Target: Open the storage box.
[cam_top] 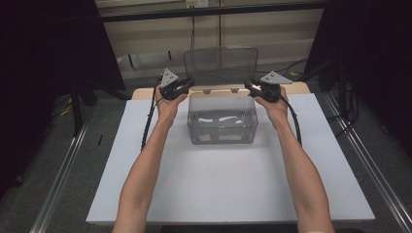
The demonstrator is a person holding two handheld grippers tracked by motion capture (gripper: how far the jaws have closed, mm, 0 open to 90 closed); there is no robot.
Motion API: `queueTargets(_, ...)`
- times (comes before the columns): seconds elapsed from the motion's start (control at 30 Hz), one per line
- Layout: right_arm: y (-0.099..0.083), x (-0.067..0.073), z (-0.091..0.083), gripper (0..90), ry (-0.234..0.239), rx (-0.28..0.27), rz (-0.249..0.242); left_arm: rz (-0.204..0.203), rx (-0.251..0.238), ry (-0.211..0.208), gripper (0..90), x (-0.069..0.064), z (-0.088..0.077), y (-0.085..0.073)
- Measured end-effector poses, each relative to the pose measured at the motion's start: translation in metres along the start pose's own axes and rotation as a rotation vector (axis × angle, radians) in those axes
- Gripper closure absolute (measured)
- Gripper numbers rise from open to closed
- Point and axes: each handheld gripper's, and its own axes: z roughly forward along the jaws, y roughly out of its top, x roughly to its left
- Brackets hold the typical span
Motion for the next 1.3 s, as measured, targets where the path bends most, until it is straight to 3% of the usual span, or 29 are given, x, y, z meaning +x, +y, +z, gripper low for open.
queueTargets(0.2,-0.002,-0.001,0.002,67.6,-0.008,-0.003,0.018,0.001,0.031,0.000,73.9,0.002,0.001,-0.004)
queueTargets(0.23,-0.002,-0.001,0.003,67.7,-0.009,0.001,0.022,-0.048,0.016,-0.003,71.9,-0.001,0.003,-0.006)
queueTargets(0.27,-0.002,-0.001,0.003,67.7,-0.009,0.001,0.022,-0.048,0.016,-0.003,72.0,-0.001,0.003,-0.006)
queueTargets(0.3,-0.001,-0.002,0.003,67.9,-0.006,0.005,0.026,-0.016,0.031,0.001,72.3,0.002,0.003,-0.006)
queueTargets(0.47,0.000,-0.002,0.004,67.7,-0.002,0.006,0.026,-0.017,0.054,-0.001,72.7,0.002,0.005,-0.011)
queueTargets(0.7,0.001,-0.003,0.004,66.6,-0.001,0.016,0.026,-0.053,0.051,-0.010,71.0,0.000,0.010,-0.017)
queueTargets(0.97,0.001,-0.003,0.007,65.0,-0.004,0.022,0.044,-0.034,0.062,-0.003,69.2,0.000,0.011,-0.017)
queueTargets(1.07,0.000,-0.004,0.008,63.1,0.000,0.019,0.047,0.001,0.084,0.002,66.9,0.000,0.012,-0.014)
queueTargets(1.3,0.002,-0.004,0.012,59.5,0.000,0.039,0.060,-0.030,0.073,-0.001,64.7,0.001,0.013,-0.016)
